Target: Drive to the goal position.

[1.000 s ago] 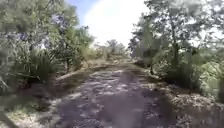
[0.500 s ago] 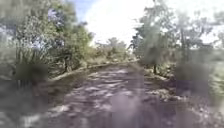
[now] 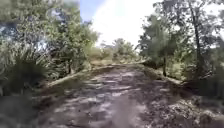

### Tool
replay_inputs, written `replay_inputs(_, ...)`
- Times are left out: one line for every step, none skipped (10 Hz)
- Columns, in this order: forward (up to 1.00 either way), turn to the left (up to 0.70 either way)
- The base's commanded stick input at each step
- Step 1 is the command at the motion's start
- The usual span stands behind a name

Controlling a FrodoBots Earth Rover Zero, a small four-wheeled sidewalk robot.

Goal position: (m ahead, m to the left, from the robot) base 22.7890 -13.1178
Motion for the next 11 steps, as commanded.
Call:
replay_inputs(0.85,0.0)
replay_inputs(0.85,0.0)
replay_inputs(0.85,0.0)
replay_inputs(0.85,0.0)
replay_inputs(0.85,0.0)
replay_inputs(0.85,0.0)
replay_inputs(0.85,0.0)
replay_inputs(0.85,0.0)
replay_inputs(0.85,0.0)
replay_inputs(0.85,0.0)
replay_inputs(0.85,0.0)
